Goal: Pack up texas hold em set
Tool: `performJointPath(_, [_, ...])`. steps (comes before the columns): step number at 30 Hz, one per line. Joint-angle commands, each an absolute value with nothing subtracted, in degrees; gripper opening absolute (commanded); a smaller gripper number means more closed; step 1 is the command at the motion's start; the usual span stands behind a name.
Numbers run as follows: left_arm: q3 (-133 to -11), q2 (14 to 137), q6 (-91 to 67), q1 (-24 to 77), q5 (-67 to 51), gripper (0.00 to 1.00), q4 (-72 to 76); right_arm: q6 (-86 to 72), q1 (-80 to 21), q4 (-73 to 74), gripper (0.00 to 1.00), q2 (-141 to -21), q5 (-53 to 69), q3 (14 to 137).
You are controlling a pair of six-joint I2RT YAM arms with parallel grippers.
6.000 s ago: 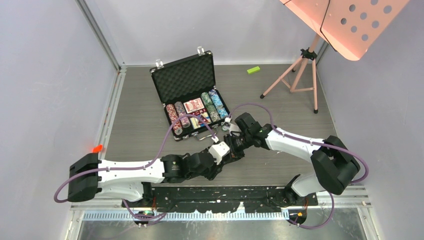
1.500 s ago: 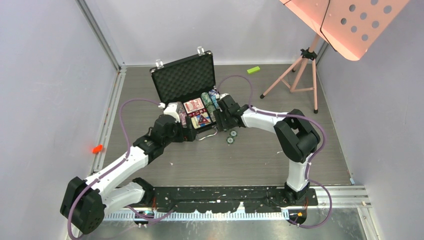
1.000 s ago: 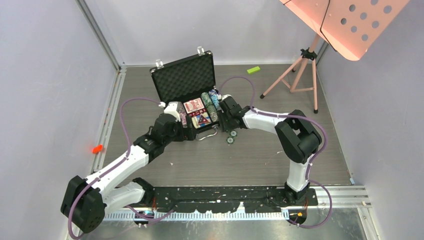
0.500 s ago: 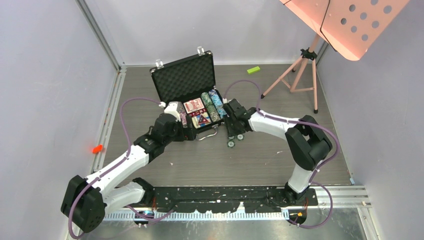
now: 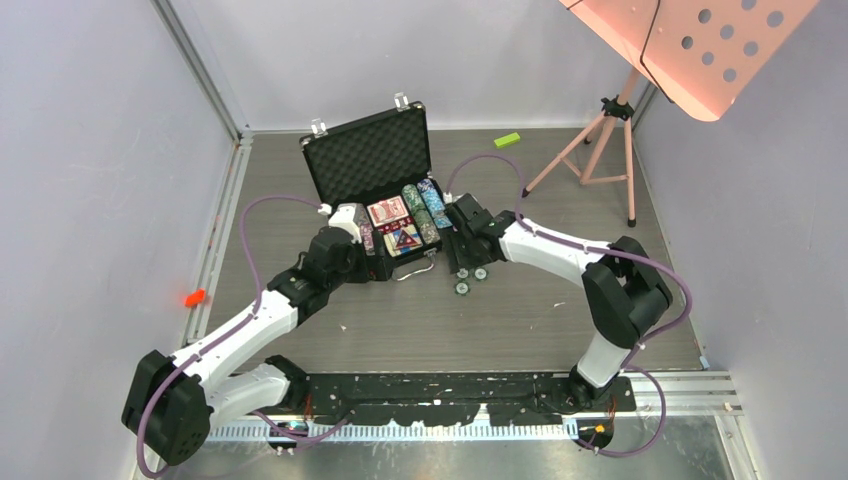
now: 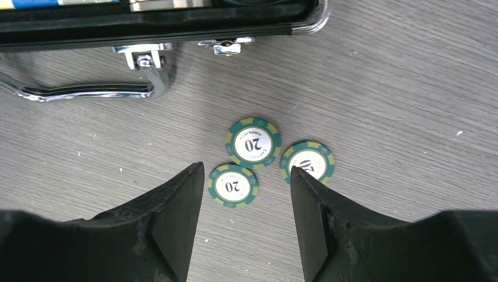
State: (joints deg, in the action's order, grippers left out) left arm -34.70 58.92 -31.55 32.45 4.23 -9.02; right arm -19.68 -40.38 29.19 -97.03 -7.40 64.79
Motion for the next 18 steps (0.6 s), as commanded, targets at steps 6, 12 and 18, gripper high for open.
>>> performJointPath(6, [-36.7,58.7,-32.2,32.2,3.9,0.90,-7.1,-17.5,-41.7,30.2,0.61,-102.0,-7.7,69.8])
performJointPath(12, [-36.7,58.0,-32.1,32.2,5.1,0.91,-7.7,-16.9,-41.7,31.9,0.61,-104.9,-8.5,71.6])
performJointPath(18, [-36.6,58.0,-31.9,32.2,5.4,0.91,-7.7,-16.8,-41.7,32.2,0.60,-106.0,-8.5,71.6])
